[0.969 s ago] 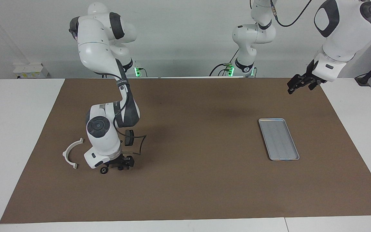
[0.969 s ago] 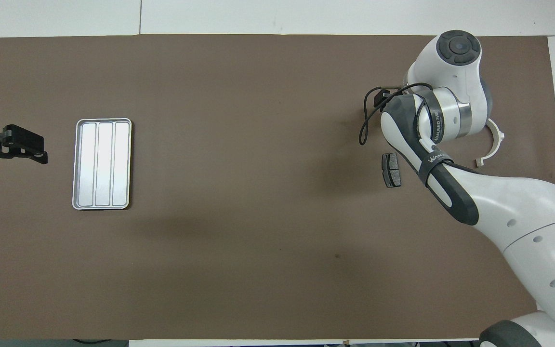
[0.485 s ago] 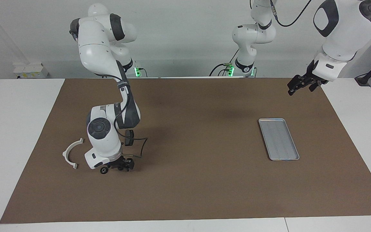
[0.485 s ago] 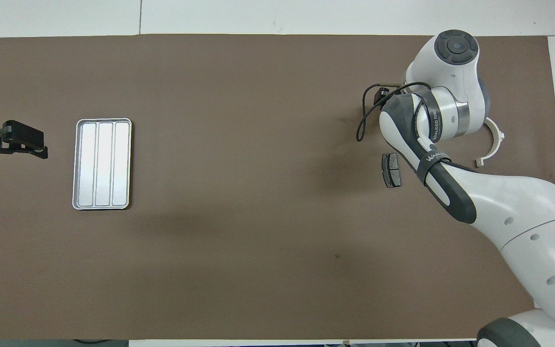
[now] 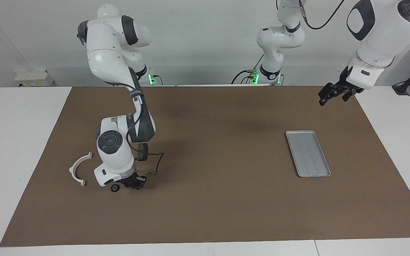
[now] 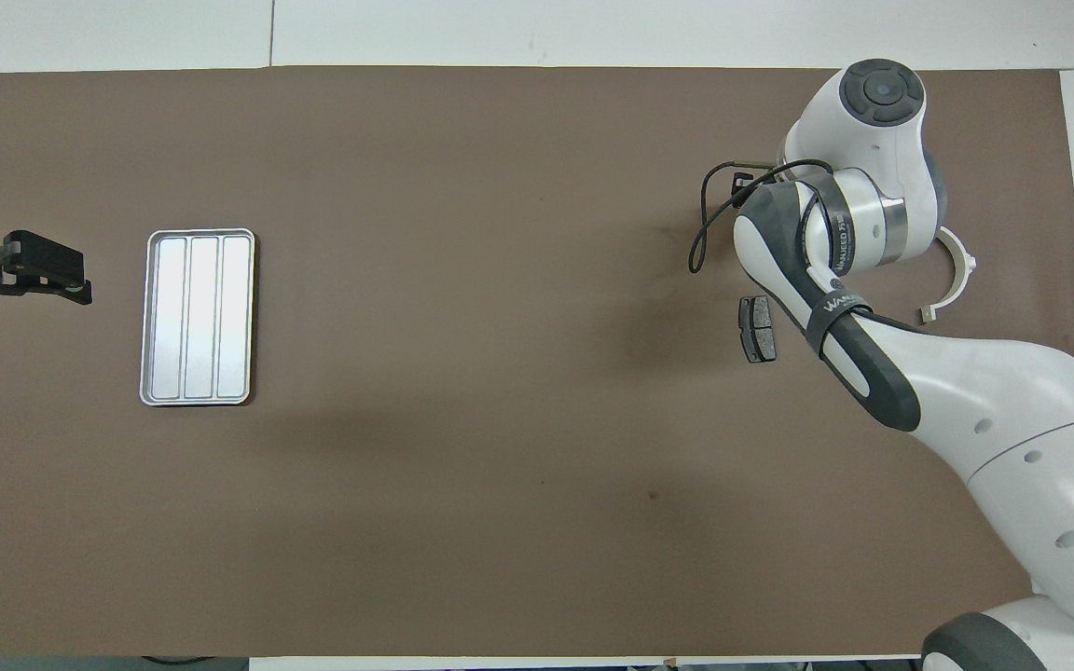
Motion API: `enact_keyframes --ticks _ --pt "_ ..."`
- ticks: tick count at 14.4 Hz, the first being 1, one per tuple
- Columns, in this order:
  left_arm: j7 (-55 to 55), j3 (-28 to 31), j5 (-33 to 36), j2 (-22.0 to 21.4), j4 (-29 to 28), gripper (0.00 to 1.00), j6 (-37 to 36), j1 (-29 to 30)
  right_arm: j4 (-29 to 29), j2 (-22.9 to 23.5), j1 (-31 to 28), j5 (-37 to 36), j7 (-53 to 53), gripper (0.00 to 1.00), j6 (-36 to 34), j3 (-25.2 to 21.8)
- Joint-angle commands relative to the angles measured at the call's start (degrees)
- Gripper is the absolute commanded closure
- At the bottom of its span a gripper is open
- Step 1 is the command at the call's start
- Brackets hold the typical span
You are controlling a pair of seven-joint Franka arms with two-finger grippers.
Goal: Pick bearing gear from pile to tray
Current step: 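Reach the right gripper to the small dark bearing and grasp it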
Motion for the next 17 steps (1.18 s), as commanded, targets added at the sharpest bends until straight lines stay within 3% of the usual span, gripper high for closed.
enact_keyframes --ticks 1,3,8,10,12,14,16,17 --pt "0.43 0.21 -0.46 -1.72 -2.26 0.00 1.52 0.02 -0.22 0.71 -0.65 0.01 1.08 0.80 1.19 0.31" --pt "0.34 0.21 -0.46 -1.72 -2.26 0.00 1.00 0.02 -0.39 0.71 -0.56 0.45 1.17 0.98 1.19 0.31" --pt "0.25 0.21 -0.46 -1.72 -2.26 0.00 1.17 0.02 0.21 0.27 -0.65 0.10 0.91 1.00 -1.34 0.31" --pt "0.25 0.21 -0.46 -1.72 -2.26 0.00 1.17 0.02 3.80 -0.25 -0.74 -0.07 0.29 1.00 -8.70 0.48" --pt "0.25 0.21 -0.46 -1.72 -2.26 0.00 1.17 0.02 10.74 -2.18 -0.39 0.19 -2.25 1.00 -20.37 0.74" --pt "0.34 0.21 -0.46 -1.72 -2.26 0.00 1.17 0.02 12.70 -6.91 -0.65 0.45 -2.35 1.00 -29.35 4.94" --pt "0.25 0.21 -0.46 -1.72 -2.26 0.00 1.17 0.02 12.79 -11.49 0.05 1.94 2.97 1.00 -34.73 8.55" --pt "0.25 0.21 -0.46 -1.72 -2.26 0.00 1.17 0.02 12.88 -12.72 1.53 3.60 10.50 1.00 -36.49 10.40"
